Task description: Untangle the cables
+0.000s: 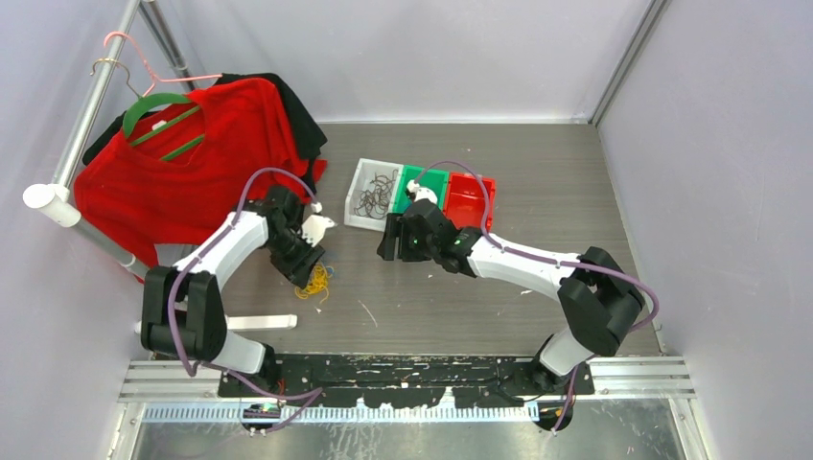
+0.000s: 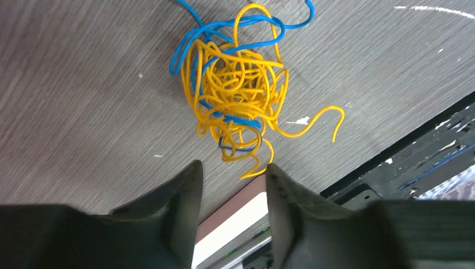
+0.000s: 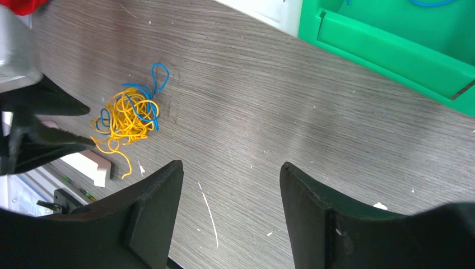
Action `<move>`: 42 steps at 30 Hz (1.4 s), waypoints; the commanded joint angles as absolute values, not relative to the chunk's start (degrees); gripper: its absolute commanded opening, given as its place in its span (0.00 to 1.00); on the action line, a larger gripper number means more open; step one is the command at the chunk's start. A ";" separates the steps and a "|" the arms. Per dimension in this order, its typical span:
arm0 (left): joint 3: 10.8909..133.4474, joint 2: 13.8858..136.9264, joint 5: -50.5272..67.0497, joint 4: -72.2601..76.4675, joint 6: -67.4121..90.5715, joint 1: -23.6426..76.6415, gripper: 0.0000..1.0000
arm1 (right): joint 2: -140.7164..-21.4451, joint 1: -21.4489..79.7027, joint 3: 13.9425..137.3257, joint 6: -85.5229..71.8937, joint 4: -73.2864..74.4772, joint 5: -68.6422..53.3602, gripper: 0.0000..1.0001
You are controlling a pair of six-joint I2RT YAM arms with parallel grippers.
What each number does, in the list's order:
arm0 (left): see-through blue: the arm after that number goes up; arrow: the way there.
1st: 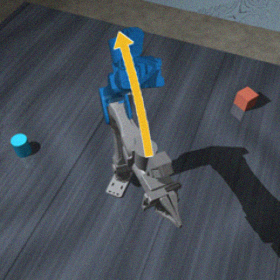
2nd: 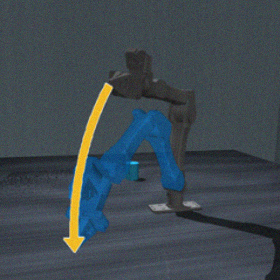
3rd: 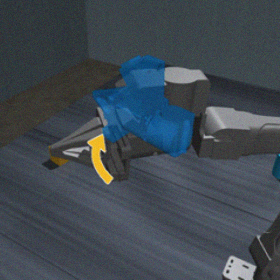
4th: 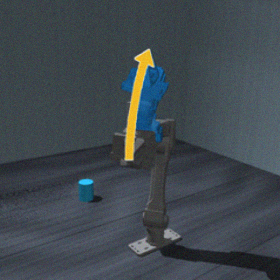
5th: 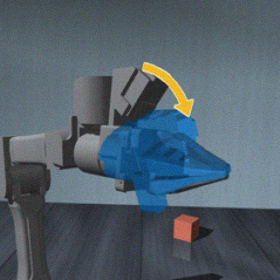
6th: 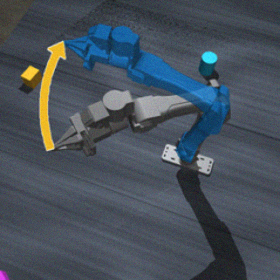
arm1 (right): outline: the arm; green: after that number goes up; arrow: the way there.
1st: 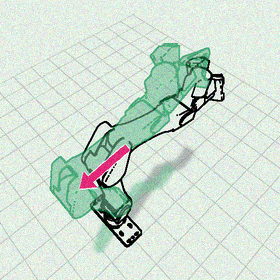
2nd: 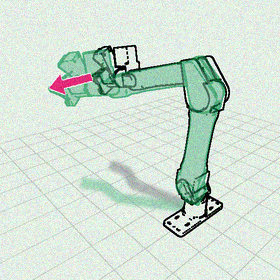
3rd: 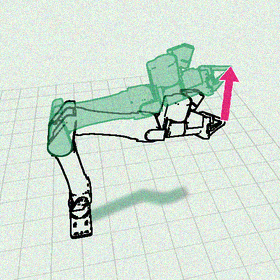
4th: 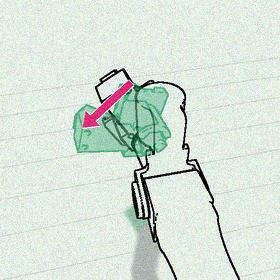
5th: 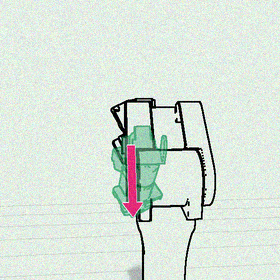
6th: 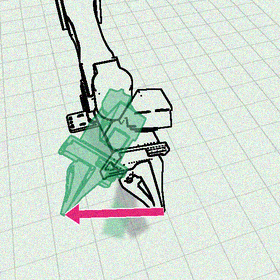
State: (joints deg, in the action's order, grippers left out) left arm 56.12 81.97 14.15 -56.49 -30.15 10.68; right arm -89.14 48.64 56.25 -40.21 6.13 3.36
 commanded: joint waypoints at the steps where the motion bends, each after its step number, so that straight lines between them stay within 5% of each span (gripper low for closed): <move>1: 55.18 84.96 18.63 -53.57 -29.95 10.24 0.35 | -88.59 48.86 59.47 -38.94 4.22 4.33 0.68; 4: 55.20 86.01 23.41 -53.42 -30.21 10.97 0.10 | -88.68 48.80 60.23 -38.92 4.45 3.91 0.65; 7: 55.64 84.90 26.01 -54.30 -31.54 13.41 0.00 | -88.45 48.83 60.57 -38.77 4.50 2.92 0.63; 16: 54.77 75.24 28.99 -58.65 -39.47 22.01 0.00 | -88.10 48.80 59.46 -38.49 3.50 1.05 0.59; 42: 55.18 75.61 28.38 -58.63 -41.52 22.25 0.00 | -100.02 50.47 69.86 -38.21 5.05 -6.62 0.69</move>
